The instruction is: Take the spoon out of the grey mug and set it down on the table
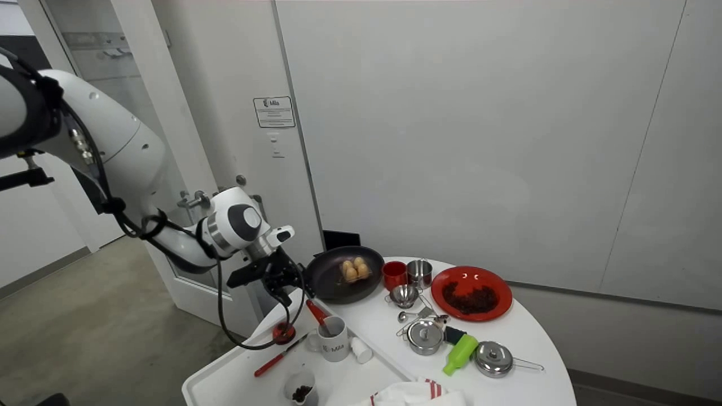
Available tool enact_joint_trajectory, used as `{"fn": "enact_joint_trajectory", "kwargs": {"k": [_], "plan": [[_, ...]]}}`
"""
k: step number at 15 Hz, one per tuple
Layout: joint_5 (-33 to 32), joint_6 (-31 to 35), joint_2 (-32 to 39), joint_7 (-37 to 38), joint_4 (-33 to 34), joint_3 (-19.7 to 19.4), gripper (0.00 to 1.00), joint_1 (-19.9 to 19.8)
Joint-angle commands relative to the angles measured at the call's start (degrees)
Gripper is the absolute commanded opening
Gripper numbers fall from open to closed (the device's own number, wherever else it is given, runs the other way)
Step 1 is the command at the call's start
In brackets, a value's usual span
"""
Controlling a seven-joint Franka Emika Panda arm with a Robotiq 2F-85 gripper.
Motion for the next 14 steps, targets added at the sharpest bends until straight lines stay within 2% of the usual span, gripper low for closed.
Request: {"fn": "enact_joint_trajectory", "kwargs": {"k": [1, 5, 10, 11, 12, 14], "plan": [[3.34, -2.49, 6.98, -2.85, 10.58, -0.65, 1.00, 0.07], [6.22, -5.99, 12.22, -4.96, 18.81, -1.02, 1.00, 0.09], [9.85, -11.80, 16.67, -7.92, 25.09, -1.05, 1.00, 0.02], [10.36, -12.90, 17.29, -8.22, 26.07, -1.04, 0.75, -0.02], [10.78, -13.68, 17.83, -8.42, 26.97, -1.03, 0.72, -0.07], [11.31, -14.94, 18.73, -8.50, 28.57, -1.10, 0.58, -0.07]]}}
